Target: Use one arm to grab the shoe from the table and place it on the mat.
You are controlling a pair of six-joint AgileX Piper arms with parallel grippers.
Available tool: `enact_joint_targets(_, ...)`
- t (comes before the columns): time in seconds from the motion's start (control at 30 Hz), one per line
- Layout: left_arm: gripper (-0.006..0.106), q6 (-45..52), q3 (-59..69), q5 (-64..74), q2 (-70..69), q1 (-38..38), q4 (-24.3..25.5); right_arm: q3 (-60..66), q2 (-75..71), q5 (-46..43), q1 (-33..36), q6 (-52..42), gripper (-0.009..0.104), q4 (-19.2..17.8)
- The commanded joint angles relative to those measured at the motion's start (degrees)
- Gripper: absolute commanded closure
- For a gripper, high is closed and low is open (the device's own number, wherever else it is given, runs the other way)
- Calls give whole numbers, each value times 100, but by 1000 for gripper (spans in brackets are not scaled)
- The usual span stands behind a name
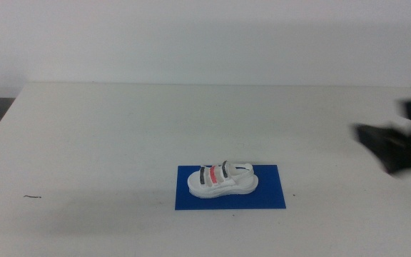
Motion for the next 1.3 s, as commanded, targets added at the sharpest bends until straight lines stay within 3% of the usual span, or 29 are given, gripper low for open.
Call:
enact_joint_targets(0.0,7,-17,5,-73,28,-4,-23,824,-902,-527,-352,531,4,-474)
enact_joint_targets(0.13,7,-17,5,-73,28,-4,-23,1742,-2010,-595,-526,1580,4,-1232)
enact_joint_targets(0.17,7,-17,5,-73,28,-4,-23,1931,-2234,-640,-526,1767,4,-1279)
enact_joint_targets(0.6,7,-17,5,-73,28,-4,-23,3708,-4395,-782,-526,1953,5,-1317)
enact_joint_targets(0.87,7,-17,5,-73,28,-4,-23,3972,-5637,-444,-526,1953,5,-1317)
enact_joint_targets(1.27,7,-17,5,-73,28,-4,-23,3972,-5661,-423,-526,1953,5,-1317)
